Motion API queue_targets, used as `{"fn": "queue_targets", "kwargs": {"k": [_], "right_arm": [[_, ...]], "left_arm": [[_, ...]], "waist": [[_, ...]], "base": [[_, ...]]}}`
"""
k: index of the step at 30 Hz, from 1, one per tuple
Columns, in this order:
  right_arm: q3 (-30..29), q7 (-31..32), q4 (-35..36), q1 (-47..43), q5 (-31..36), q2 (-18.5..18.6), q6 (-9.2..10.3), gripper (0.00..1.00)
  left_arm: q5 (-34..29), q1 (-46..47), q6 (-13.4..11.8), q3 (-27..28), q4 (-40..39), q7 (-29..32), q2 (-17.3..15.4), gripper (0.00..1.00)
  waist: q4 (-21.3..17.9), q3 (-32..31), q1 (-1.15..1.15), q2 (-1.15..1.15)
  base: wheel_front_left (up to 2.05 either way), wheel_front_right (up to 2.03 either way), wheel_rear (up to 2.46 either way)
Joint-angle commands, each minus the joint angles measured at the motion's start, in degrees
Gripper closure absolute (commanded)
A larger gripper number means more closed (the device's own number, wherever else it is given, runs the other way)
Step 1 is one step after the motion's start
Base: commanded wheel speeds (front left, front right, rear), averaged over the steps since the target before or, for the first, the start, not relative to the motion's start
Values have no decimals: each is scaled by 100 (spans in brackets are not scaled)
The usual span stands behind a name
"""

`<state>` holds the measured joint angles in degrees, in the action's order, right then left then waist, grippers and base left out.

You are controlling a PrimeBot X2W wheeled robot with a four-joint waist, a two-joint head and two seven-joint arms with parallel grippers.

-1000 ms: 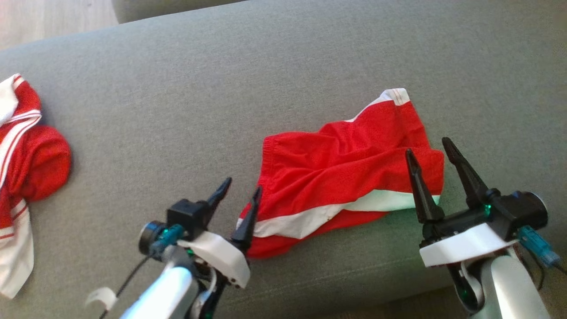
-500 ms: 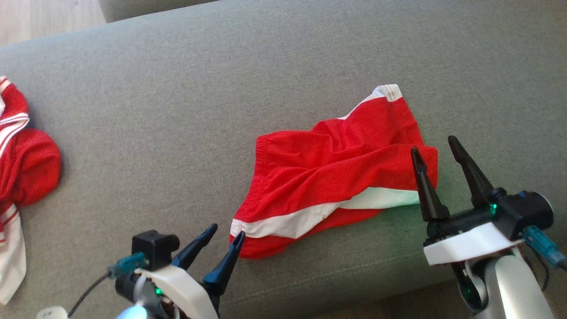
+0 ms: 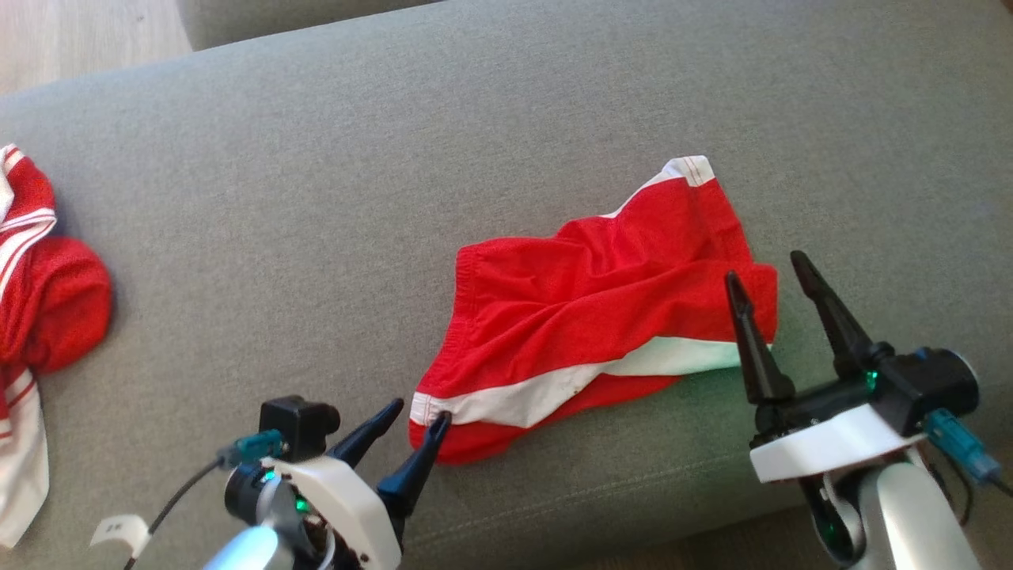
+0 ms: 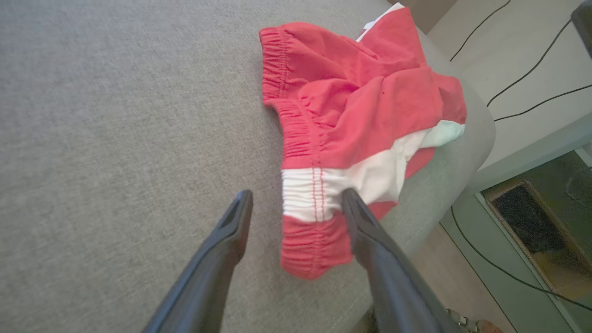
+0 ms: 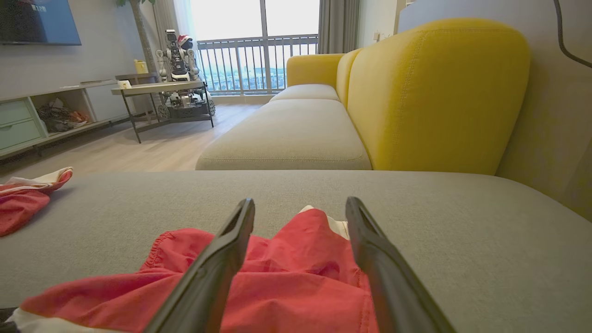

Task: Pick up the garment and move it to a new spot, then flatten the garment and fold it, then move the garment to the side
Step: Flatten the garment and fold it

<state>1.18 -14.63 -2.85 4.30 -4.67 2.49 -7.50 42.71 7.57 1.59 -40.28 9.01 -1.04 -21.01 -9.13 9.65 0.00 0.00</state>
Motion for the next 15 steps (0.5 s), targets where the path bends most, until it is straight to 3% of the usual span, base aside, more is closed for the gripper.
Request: {"fn": "queue_targets", "kwargs": {"k": [1,4,6,7,9,15], "right_arm": [[166,-37,172,44,10,39,1,0],[182,-37,167,44,21,39,1,0],[183,-37,168,37,39,39,1,0],[183,-37,168,37,39,39,1,0],[172,-37,167,28,47,39,1,0],[217,-37,75,-34,18,39,1,0]], "left_arm": [[37,291,42,166,-80,-29,-44,0],[50,328,64,144,-2,-2,-23,0],[78,355,77,133,56,35,-21,29],[78,355,77,133,56,35,-21,29],[107,338,64,132,60,75,-38,52],[72,270,-25,202,-28,-60,-122,95]], "waist": [[-12,-17,0,0],[-23,-34,0,0],[-34,-50,0,0],[-34,-50,0,0],[-36,-61,0,0],[9,-91,0,0]], "base": [[0,0,0],[0,0,0],[0,0,0],[0,0,0],[0,0,0],[0,0,0]]}}
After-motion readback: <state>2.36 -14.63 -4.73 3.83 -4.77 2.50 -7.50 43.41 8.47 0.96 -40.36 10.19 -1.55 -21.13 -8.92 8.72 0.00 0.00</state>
